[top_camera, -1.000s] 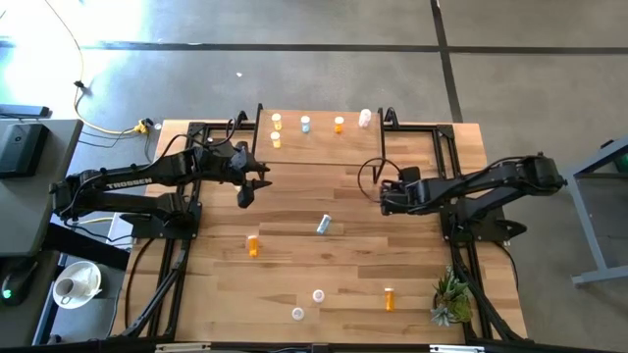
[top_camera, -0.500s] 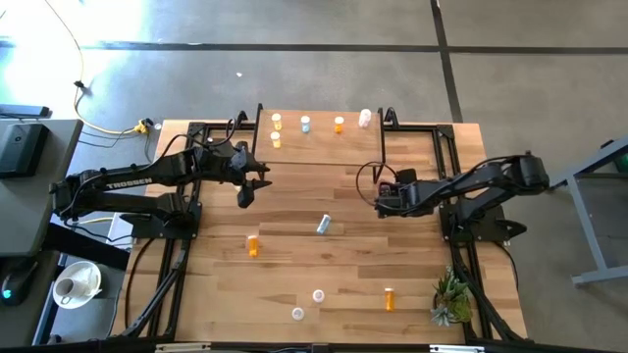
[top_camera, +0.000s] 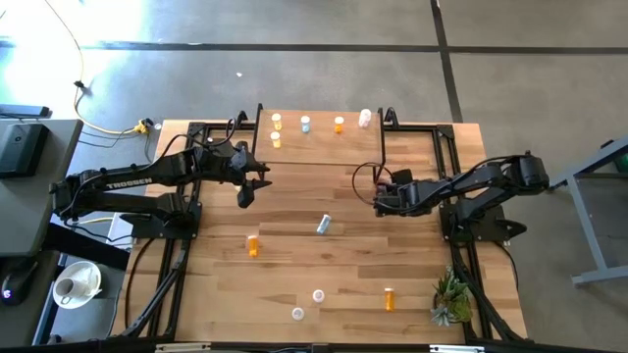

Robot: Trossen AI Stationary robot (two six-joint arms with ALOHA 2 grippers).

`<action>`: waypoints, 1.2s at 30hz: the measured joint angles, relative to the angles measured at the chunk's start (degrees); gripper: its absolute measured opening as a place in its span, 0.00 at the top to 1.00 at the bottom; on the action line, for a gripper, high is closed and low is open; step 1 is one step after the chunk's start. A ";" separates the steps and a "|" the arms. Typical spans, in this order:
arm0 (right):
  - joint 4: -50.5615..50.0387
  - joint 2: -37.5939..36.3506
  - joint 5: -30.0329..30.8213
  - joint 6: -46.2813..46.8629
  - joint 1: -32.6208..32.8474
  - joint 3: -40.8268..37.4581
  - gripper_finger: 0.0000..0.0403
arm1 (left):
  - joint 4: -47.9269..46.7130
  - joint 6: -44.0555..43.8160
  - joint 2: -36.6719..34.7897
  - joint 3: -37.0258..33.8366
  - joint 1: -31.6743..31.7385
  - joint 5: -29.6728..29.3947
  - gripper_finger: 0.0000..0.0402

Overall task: Pick and place medicine bottles onto shelf by color
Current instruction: Put the top blue pill bottle on the shelf aligned with the other blue pill bottle

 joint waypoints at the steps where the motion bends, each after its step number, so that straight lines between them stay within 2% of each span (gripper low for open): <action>1: 0.89 0.00 -0.80 -0.94 0.02 0.00 0.58 | -0.01 -0.02 0.01 0.00 0.00 0.00 0.51; 9: -0.86 -0.02 -2.48 -7.33 -1.35 0.02 0.58 | -0.52 -0.46 0.02 0.00 0.00 0.00 0.51; 17: -3.29 -0.04 -15.24 -34.68 -5.79 4.73 0.58 | -0.52 -0.49 0.04 0.00 -0.02 0.00 0.51; 24: -12.03 -0.06 -15.97 -48.30 -10.36 12.95 0.58 | -0.52 -1.51 0.04 0.00 0.00 0.03 0.51; 27: -12.82 -0.07 -17.31 -51.69 -12.25 14.29 0.58 | -0.52 -1.53 0.04 0.00 0.00 0.04 0.51; 32: -10.86 -0.07 -24.91 -55.71 -15.17 14.38 0.58 | -0.52 -1.53 0.04 0.00 0.00 0.02 0.51; 36: -10.68 -0.07 -26.71 -58.52 -16.95 14.38 0.53 | -0.52 -1.53 0.04 0.00 0.00 0.04 0.51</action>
